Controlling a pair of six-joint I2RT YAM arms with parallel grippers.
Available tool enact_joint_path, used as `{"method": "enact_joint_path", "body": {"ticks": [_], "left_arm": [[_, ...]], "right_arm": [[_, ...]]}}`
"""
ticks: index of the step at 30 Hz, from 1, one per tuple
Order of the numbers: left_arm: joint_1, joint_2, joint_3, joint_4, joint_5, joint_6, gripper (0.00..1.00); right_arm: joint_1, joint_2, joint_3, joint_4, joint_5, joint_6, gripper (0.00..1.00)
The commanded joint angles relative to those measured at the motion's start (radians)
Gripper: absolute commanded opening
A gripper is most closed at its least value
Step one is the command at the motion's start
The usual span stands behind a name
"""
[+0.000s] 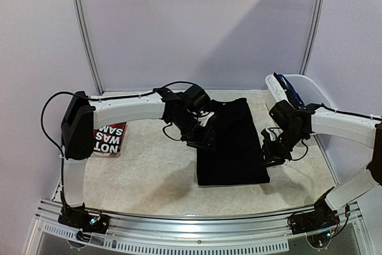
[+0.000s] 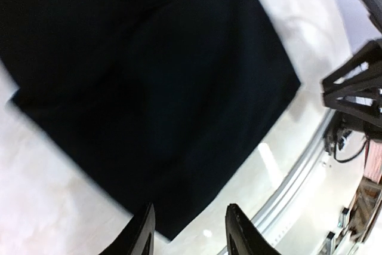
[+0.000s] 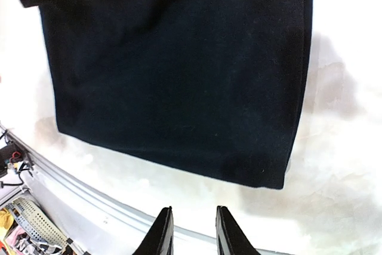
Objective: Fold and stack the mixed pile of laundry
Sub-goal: Move the 2/3-rectangle-folded T-shirt to the center of the board, then smooth out the 2/3-rectangle-folded T-shirt at the center of the board.
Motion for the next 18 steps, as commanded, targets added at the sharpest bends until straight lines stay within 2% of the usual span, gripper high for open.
{"method": "enact_joint_path", "body": {"ticks": [1,11,18], "left_arm": [[-0.063,0.112,0.110,-0.040,0.055,0.084,0.40],[-0.103,0.290,0.338,-0.081,0.095,0.121,0.38],[-0.100,0.388,0.455,-0.095,0.048,0.125,0.36]], "right_arm": [[0.001,-0.038,-0.023,0.001,0.001,0.032,0.25],[0.001,-0.009,-0.138,0.129,-0.051,0.037,0.24],[0.001,0.045,-0.174,0.164,-0.059,0.013,0.24]]}}
